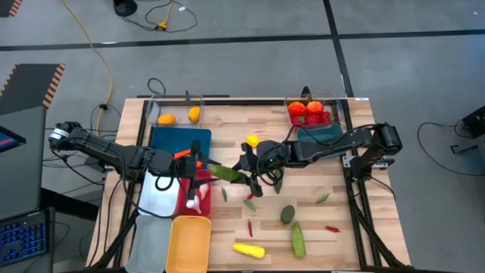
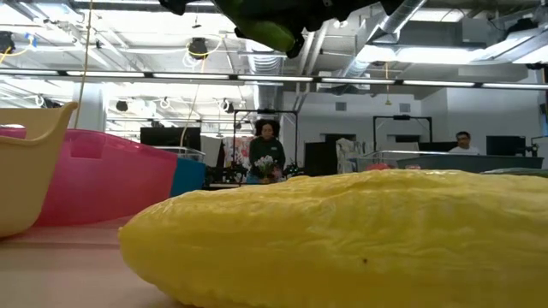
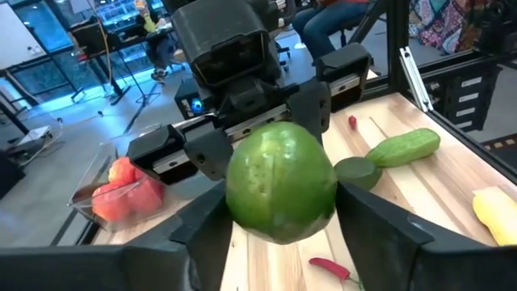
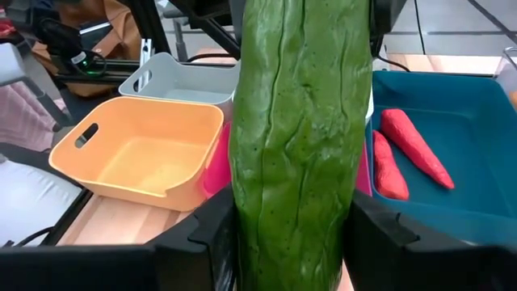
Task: Sort produce into baskets
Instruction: Put the top green cucumber into the white bin, then put the green cucumber into the white bin
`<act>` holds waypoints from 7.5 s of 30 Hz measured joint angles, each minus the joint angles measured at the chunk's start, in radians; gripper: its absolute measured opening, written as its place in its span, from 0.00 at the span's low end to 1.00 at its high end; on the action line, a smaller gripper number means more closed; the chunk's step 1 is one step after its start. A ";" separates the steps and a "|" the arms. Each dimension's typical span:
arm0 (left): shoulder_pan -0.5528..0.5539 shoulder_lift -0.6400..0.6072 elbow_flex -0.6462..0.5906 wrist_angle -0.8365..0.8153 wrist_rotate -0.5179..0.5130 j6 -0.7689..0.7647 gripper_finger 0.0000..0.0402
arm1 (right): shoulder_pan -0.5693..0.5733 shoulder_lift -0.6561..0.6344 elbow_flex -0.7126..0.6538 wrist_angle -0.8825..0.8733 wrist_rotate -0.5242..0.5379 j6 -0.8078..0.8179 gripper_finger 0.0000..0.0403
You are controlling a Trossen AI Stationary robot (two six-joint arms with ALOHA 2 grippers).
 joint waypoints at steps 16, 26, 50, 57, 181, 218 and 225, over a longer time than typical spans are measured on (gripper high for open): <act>0.000 0.000 0.000 0.000 -0.001 0.000 0.42 | 0.000 0.000 0.000 -0.001 0.000 0.000 0.50; 0.000 0.000 0.000 0.000 -0.002 0.003 0.42 | -0.001 0.000 0.000 -0.001 0.001 0.005 0.58; 0.000 -0.021 0.047 -0.314 -0.100 -0.160 0.42 | -0.001 0.000 0.000 -0.295 0.003 0.255 0.75; 0.000 -0.021 0.171 -0.804 -0.065 -0.381 0.42 | 0.000 0.000 0.000 -0.478 0.001 0.256 0.75; 0.000 -0.025 0.246 -1.430 0.311 -0.904 0.70 | 0.694 0.207 0.011 -0.693 0.132 1.729 0.46; -0.003 0.121 0.246 -0.553 0.155 -0.366 0.70 | 0.228 0.207 0.261 -0.343 0.381 0.252 0.50; -0.003 0.147 0.246 -0.513 0.155 -0.359 0.70 | 0.208 0.206 0.261 -0.247 0.396 0.103 0.50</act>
